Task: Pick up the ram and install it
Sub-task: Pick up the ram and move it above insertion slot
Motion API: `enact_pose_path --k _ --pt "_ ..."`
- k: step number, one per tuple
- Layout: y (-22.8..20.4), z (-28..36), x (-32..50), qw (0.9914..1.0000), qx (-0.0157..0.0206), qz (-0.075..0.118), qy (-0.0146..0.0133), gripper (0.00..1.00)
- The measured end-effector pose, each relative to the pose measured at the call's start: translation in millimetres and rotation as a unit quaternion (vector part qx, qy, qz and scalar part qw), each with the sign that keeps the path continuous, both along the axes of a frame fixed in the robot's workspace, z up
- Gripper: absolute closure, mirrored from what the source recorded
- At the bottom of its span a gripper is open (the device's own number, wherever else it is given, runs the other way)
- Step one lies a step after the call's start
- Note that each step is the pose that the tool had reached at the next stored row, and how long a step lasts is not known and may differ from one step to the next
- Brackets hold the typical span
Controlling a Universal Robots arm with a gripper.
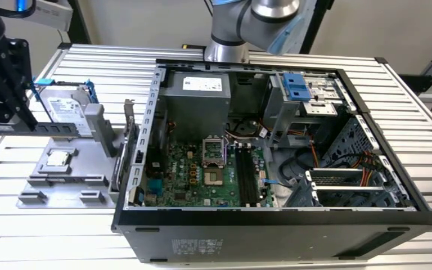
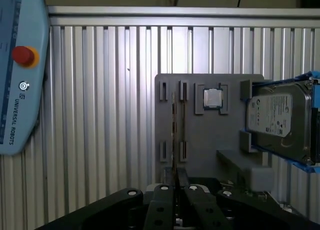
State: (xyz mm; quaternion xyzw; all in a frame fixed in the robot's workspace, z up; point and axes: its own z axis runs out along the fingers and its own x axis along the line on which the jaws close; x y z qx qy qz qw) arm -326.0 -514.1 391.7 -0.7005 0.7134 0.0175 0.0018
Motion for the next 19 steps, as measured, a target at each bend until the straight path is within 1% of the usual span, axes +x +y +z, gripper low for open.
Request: enact_pose_path --k 10,19 --pt "0.0 0.0 28.6 1.00000 0.0000 0.000 0.0017 1.00" --pt "0.0 0.0 56.3 0.99999 0.0000 0.000 0.0033 1.00"
